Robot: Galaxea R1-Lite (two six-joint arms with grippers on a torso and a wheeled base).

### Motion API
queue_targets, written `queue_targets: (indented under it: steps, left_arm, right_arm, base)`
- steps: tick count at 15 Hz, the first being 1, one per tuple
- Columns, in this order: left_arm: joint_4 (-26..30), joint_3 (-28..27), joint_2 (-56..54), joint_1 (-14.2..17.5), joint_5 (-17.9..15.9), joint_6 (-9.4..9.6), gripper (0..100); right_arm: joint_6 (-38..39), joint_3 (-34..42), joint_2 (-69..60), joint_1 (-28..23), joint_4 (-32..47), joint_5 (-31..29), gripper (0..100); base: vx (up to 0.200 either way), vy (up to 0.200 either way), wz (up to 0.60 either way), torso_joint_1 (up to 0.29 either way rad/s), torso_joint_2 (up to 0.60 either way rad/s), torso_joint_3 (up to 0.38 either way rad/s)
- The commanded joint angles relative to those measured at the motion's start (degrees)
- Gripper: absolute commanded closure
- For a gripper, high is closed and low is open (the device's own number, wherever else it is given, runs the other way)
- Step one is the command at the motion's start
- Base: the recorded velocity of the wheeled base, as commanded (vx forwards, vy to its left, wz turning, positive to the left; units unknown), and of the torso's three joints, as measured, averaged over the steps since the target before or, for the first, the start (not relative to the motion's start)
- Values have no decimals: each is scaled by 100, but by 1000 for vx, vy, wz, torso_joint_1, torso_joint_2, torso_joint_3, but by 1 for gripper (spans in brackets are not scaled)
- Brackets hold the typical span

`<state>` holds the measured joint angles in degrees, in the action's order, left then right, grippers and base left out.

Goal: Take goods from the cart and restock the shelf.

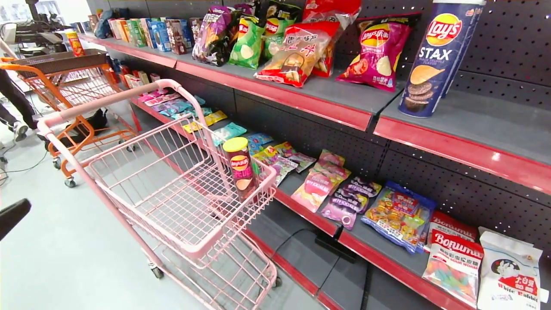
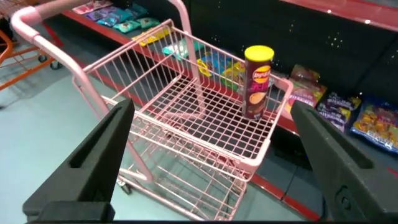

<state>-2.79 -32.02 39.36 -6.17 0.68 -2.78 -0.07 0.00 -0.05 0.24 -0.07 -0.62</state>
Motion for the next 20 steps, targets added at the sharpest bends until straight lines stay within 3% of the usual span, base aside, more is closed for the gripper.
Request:
queue_targets:
  steps: [1,5,6,8,11,13,16,20]
  left_arm:
    - [-406,-49,1073,2,-165,-3,0]
    - [-1654,-524,2919,2,-736,-3,0]
    - [-2278,-884,3772,2,-947,14,0]
    - [-2735,-1254,4809,-7,-1334,41,0]
    - [-3219,-1385,5723,-95,-1844,322,0]
    - [-3430,-1482,6197,-174,-1949,339,0]
    - [-4168,-1860,7147,-438,-1967,322,0]
    - [-4274,-2546,7876,-719,-1967,322,0]
  right_arm:
    - [-1,0,5,2,-1,1,0]
    - [-1,0,5,2,-1,1,0]
    - [-1,0,5,2,-1,1,0]
    - [-1,0,5,2,-1,1,0]
    - [-10,0,5,2,-1,1,0]
    - [-10,0,5,2,-1,-8,0]
    - [-19,0,5,2,-1,-8,0]
    - [-19,-9,5,2,-1,-8,0]
  base:
    - [0,0,0,-134,500,369]
    - [0,0,0,-66,262,197]
    - [0,0,0,0,0,0]
    - [0,0,0,0,0,0]
    - [0,0,0,0,0,0]
    - [0,0,0,0,0,0]
    - [0,0,0,0,0,0]
    - [0,0,0,0,0,0]
